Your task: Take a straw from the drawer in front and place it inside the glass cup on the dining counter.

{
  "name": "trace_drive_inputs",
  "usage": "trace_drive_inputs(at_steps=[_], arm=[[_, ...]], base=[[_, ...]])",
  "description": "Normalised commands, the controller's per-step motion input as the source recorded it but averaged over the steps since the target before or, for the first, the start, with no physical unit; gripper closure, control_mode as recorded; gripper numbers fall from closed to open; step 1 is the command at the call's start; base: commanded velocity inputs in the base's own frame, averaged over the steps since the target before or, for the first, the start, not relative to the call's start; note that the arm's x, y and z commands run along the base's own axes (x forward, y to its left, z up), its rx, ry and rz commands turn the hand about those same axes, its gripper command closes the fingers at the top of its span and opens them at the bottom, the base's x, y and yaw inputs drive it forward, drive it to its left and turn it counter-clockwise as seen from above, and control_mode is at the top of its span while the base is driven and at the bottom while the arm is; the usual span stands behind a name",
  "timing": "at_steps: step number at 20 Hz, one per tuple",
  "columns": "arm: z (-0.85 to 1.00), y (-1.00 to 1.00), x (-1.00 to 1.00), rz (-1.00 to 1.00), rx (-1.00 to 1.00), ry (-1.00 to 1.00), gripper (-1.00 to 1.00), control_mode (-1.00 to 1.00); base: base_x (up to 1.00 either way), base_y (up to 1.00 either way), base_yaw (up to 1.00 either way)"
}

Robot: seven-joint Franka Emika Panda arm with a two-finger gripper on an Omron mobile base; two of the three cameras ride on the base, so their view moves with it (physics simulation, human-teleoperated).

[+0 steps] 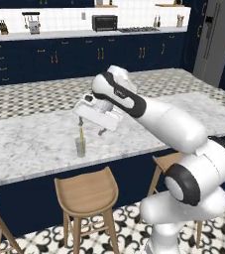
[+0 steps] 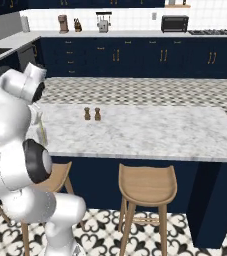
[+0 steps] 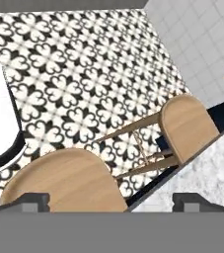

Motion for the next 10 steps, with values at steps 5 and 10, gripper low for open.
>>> trace_drive_inputs(at_steps=[5, 10], arm=[[-0.01, 0.0, -1.0, 0.0, -0.6, -0.62, -1.0, -1.0], [-0.24, 0.04, -0.65, 0.0, -0.22, -0.13, -1.0, -1.0]], base=[[0.0, 0.0, 0.0], [0.0, 0.0, 0.0]])
